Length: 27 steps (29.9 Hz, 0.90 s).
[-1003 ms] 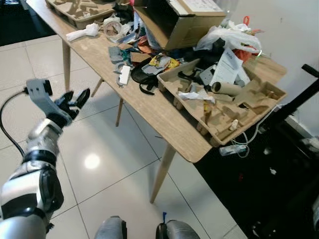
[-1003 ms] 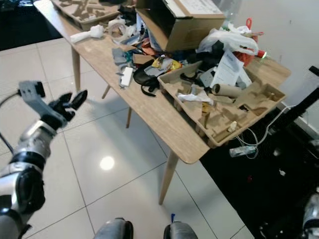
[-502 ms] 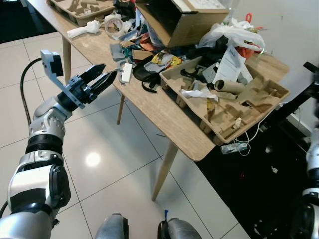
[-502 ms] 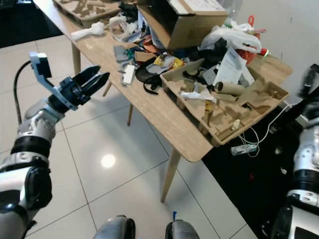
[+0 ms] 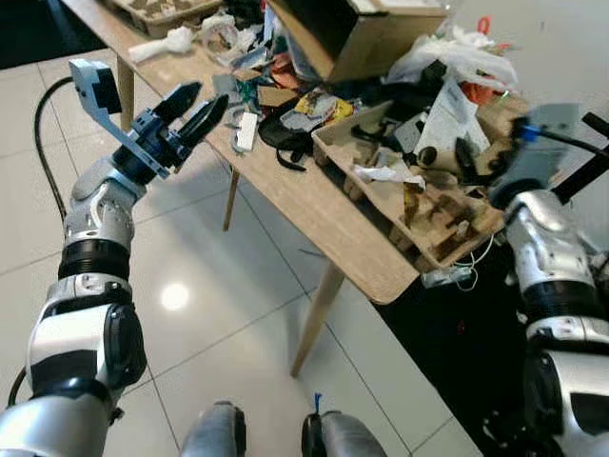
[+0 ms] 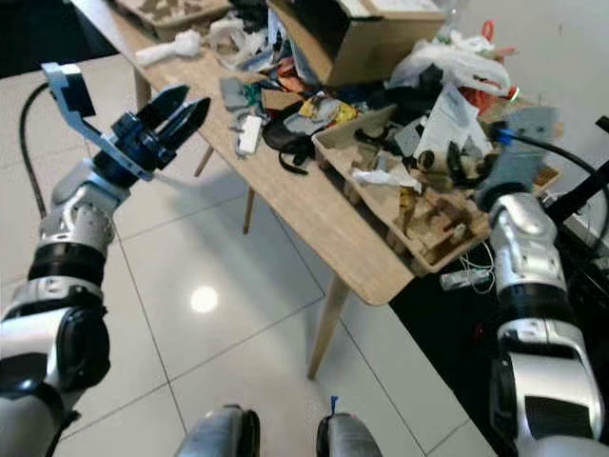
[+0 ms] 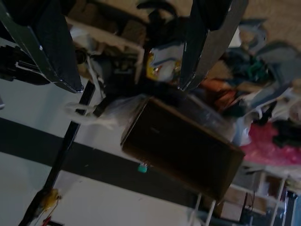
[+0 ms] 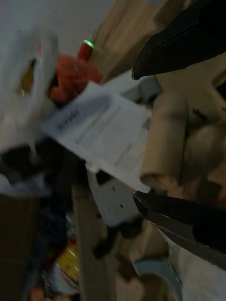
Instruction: Picking trash to rubbish bin
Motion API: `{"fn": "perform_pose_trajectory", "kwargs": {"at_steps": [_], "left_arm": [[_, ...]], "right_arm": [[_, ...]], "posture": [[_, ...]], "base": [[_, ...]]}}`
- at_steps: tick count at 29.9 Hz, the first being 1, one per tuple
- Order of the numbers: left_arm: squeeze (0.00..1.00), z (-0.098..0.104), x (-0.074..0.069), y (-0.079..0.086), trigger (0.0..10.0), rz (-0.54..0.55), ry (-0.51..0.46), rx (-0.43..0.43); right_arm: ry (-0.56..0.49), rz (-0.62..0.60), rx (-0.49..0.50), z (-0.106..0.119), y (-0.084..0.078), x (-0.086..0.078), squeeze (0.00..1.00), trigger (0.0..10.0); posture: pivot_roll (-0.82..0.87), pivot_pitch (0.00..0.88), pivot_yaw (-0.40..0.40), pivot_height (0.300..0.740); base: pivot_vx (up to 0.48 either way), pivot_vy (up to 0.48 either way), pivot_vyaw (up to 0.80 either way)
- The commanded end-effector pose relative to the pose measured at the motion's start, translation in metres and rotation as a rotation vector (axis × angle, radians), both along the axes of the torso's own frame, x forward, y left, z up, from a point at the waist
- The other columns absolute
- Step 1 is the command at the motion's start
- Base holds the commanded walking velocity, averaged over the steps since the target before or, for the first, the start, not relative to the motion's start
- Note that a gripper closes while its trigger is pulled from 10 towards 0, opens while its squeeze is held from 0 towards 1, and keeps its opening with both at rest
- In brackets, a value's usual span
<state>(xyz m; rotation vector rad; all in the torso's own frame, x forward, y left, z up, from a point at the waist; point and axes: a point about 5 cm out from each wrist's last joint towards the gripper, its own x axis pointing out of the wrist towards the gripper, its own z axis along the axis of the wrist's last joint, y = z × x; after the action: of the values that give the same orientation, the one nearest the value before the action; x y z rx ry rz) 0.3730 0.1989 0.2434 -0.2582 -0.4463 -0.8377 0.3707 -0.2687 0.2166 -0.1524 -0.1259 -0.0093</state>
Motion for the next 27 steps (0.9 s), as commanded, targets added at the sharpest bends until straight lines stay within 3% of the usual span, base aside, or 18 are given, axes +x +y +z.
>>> {"fn": "perform_pose_trajectory", "kwargs": {"at_steps": [1,2,3,10,17,19,23,27], "left_arm": [[0.0,0.003,-0.003,-0.003,10.0,-0.002,-0.015,0.016],[0.0,0.003,-0.003,-0.003,10.0,-0.002,-0.015,0.016],[0.0,0.007,-0.006,0.0,10.0,0.003,-0.025,0.014],[0.0,0.028,-0.014,0.007,10.0,0.004,-0.083,0.029],[0.0,0.048,-0.022,0.008,10.0,-0.001,-0.147,0.054],[0.0,0.061,-0.026,0.006,10.0,-0.013,-0.175,0.045],[0.0,0.067,-0.029,0.004,10.0,-0.025,-0.197,0.053],[0.0,0.073,-0.031,0.001,10.0,-0.043,-0.209,0.054]], "right_arm": [[0.033,0.03,-0.051,0.0,0.003,0.002,0.0,10.0],[0.033,0.03,-0.051,0.0,0.003,0.002,0.0,10.0],[0.046,0.067,-0.093,0.002,0.013,0.008,0.0,10.0],[0.061,0.085,-0.103,0.001,0.029,0.018,0.0,10.0],[0.02,0.05,-0.098,0.008,0.028,0.018,0.0,10.0],[-0.011,0.007,-0.084,0.016,0.021,0.019,0.0,10.0],[-0.026,-0.037,-0.085,0.022,0.016,0.019,0.0,10.0],[0.007,-0.061,-0.18,0.023,0.014,0.019,0.0,10.0]], "posture": [[0.14,0.248,-0.091,0.74],[0.14,0.248,-0.091,0.74],[0.14,0.274,-0.093,0.74],[0.16,0.331,-0.087,0.74],[0.18,0.369,-0.078,0.74],[0.18,0.372,-0.075,0.74],[0.19,0.383,-0.07,0.74],[0.18,0.386,-0.07,0.74]], "base": [[0.0,0.0,0.0],[0.0,0.0,0.0],[0.0,0.0,0.0],[0.0,0.0,0.0],[0.0,0.0,0.0],[0.0,0.0,0.0],[0.0,0.0,0.0],[0.0,0.0,0.0]]}}
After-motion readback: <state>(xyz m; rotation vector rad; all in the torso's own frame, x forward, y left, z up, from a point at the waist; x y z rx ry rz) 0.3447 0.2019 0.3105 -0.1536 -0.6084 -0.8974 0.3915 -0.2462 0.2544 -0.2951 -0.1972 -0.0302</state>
